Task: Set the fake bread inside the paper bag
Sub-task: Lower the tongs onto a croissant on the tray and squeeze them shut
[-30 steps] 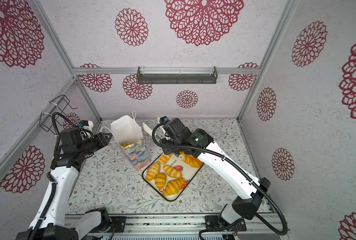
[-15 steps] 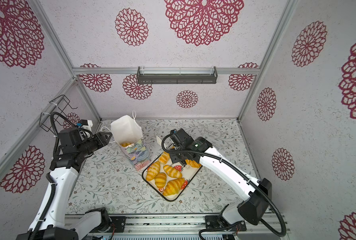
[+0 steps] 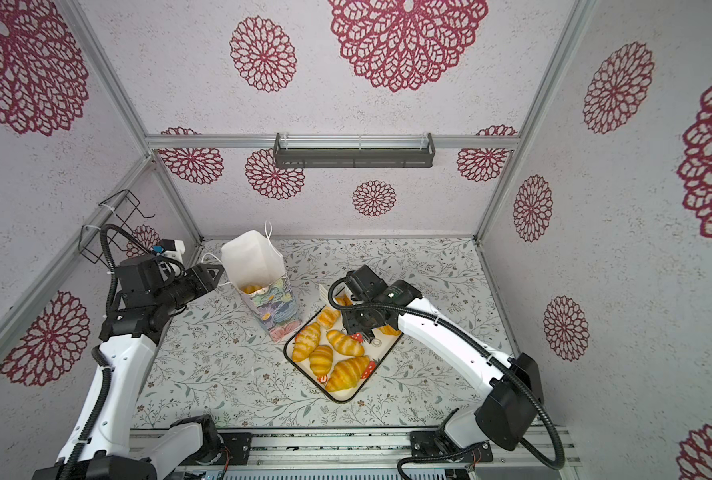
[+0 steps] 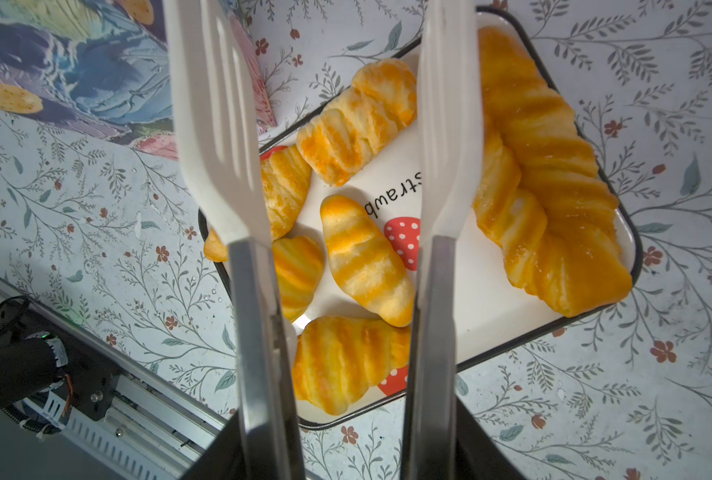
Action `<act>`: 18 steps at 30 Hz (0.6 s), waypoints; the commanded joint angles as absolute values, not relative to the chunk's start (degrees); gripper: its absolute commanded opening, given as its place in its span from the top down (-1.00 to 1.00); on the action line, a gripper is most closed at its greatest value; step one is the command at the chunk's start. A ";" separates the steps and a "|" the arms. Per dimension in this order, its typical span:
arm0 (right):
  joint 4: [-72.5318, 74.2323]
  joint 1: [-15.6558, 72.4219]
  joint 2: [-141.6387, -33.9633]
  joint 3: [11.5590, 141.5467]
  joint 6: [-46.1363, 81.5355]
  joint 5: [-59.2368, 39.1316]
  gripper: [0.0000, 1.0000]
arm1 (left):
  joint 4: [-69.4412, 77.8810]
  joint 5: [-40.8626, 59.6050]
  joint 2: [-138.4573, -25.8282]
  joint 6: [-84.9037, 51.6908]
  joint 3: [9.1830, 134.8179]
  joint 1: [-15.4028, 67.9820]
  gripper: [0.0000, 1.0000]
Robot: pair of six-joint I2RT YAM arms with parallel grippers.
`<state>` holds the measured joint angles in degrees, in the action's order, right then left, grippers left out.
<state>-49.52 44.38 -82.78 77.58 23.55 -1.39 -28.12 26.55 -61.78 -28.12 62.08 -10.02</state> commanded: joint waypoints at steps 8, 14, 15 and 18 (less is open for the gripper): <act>-55.17 44.27 -78.76 74.54 21.36 -0.61 -0.11 | -26.80 27.25 -61.13 -28.29 61.98 -10.02 0.20; -56.72 44.30 -78.05 71.95 20.65 -0.17 -0.11 | -26.81 27.25 -61.13 -28.30 61.97 -10.02 0.20; -56.94 44.30 -77.96 71.60 20.50 -0.33 -0.11 | -26.81 27.28 -61.13 -28.29 62.03 -10.02 0.20; -57.46 44.68 -77.96 70.84 20.11 -0.56 -0.11 | -26.83 27.20 -61.13 -28.27 61.97 -10.02 0.19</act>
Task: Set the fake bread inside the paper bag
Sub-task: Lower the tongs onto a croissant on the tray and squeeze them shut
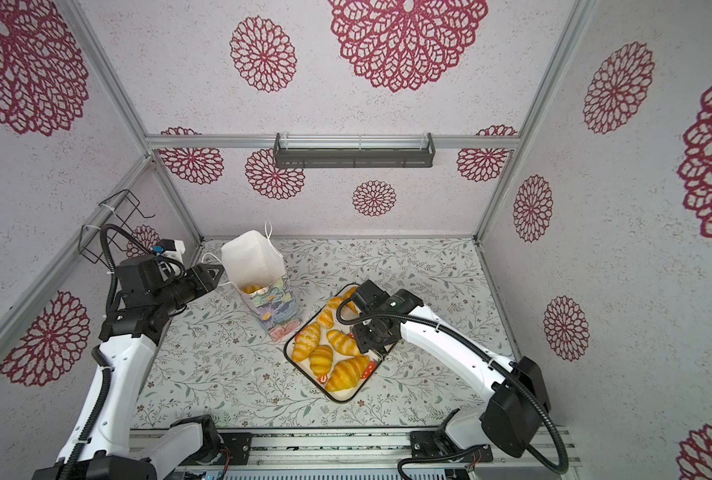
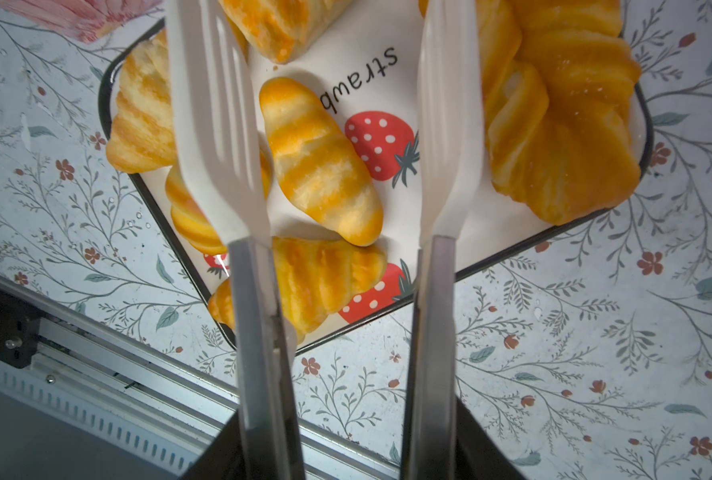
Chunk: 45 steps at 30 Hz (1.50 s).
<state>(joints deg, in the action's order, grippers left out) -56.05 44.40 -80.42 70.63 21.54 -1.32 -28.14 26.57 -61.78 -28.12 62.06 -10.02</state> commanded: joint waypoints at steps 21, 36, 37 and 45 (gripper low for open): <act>-57.42 48.86 -81.36 67.69 18.57 -0.44 -0.13 | -26.72 27.25 -61.51 -28.37 61.96 -10.02 0.19; -55.36 49.88 -83.82 66.09 18.17 0.09 -0.13 | -26.70 27.25 -61.58 -28.38 61.96 -10.00 0.19; -55.34 49.99 -84.06 66.26 18.12 0.17 -0.13 | -26.72 27.25 -61.56 -28.34 61.91 -10.00 0.19; -55.20 50.96 -86.19 67.14 17.84 1.09 -0.13 | -26.81 27.16 -61.39 -28.33 61.96 -10.01 0.19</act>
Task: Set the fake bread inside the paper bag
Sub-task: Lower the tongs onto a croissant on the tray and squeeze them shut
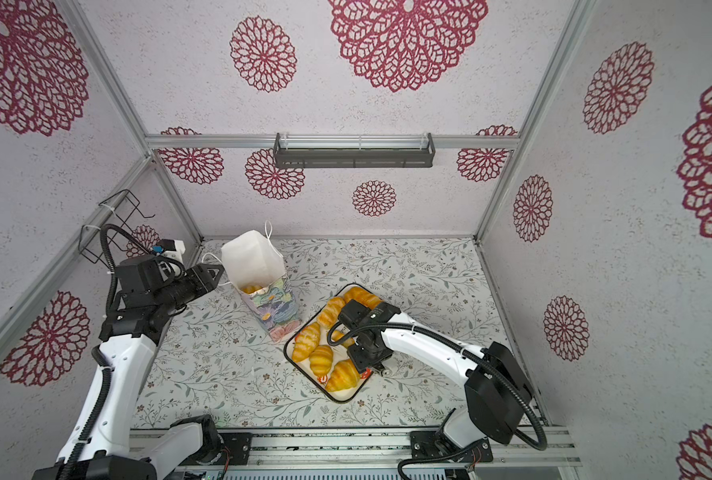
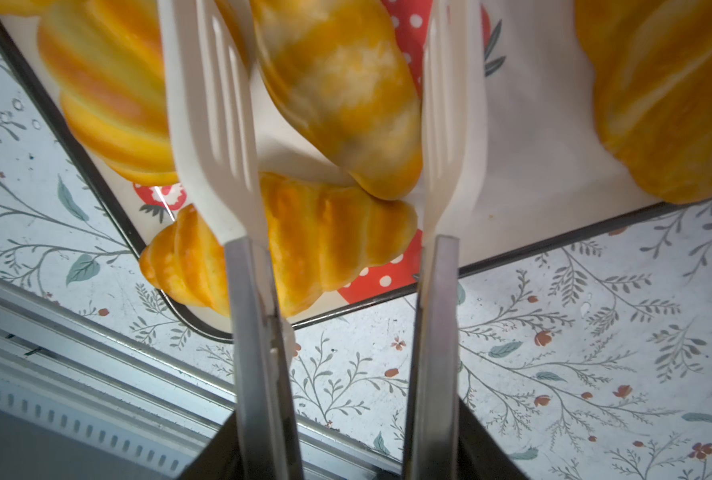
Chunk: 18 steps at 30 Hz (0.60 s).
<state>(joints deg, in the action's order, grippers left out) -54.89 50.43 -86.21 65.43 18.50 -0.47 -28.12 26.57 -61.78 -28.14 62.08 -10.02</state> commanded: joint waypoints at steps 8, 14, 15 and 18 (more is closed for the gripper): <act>-55.44 51.03 -86.23 67.32 18.10 2.68 -0.03 | -26.89 27.18 -61.37 -28.22 62.05 -10.02 0.19; -55.69 51.06 -85.63 67.32 18.35 4.10 0.17 | -26.89 27.16 -61.43 -28.29 61.92 -10.01 0.19; -55.81 51.01 -85.46 67.32 18.37 4.37 0.20 | -26.88 27.09 -61.41 -28.29 61.96 -10.02 0.19; -56.48 51.02 -84.70 67.41 18.46 5.21 0.28 | -26.89 27.12 -61.39 -28.30 61.96 -10.02 0.19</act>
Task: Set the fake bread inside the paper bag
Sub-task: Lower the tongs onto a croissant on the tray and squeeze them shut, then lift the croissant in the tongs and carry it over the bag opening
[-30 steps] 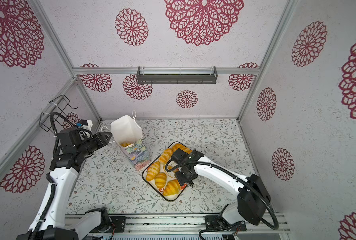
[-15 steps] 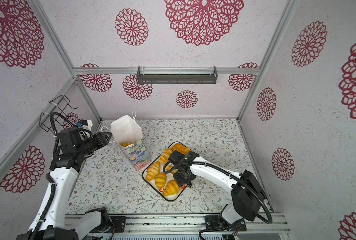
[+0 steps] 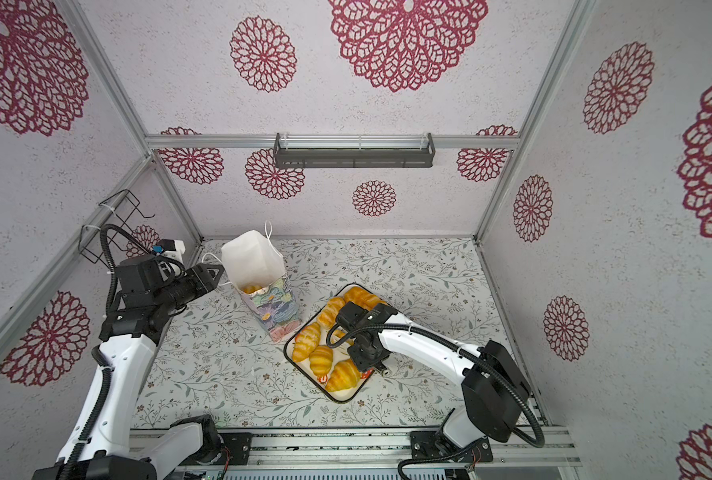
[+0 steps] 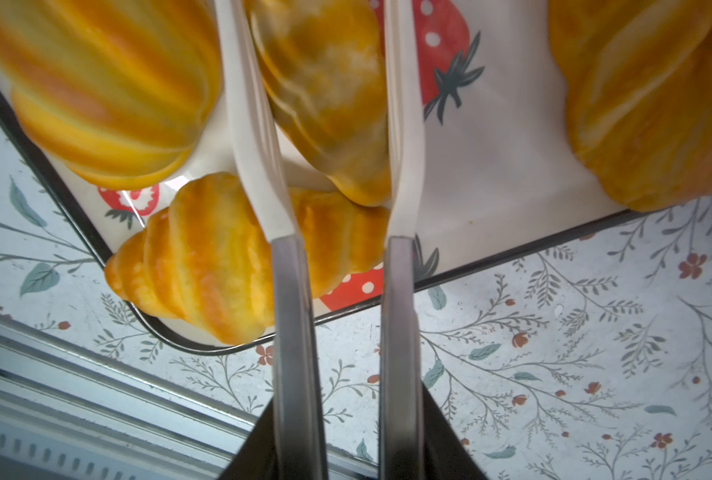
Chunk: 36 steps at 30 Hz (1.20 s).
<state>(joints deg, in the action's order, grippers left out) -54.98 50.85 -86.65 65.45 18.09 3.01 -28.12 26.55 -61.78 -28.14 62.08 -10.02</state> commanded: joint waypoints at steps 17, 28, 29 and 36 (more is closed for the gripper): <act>-61.93 50.86 -79.83 71.12 19.25 10.81 0.37 | -26.90 27.07 -61.57 -28.27 61.96 -9.99 0.19; -61.03 50.71 -76.90 77.07 19.07 11.86 0.38 | -26.89 27.19 -61.63 -28.29 61.96 -9.84 0.19; -60.93 50.64 -76.82 77.86 18.99 11.80 0.38 | -26.89 27.16 -61.67 -28.30 61.96 -9.84 0.19; -60.13 50.17 -76.73 81.74 18.50 11.42 0.38 | -26.86 27.20 -61.74 -28.28 61.96 -9.81 0.19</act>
<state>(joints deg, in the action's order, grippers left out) -61.08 50.72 -78.65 79.07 18.11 10.17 -28.12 26.55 -61.78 -28.14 62.08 -10.02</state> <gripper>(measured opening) 0.314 0.406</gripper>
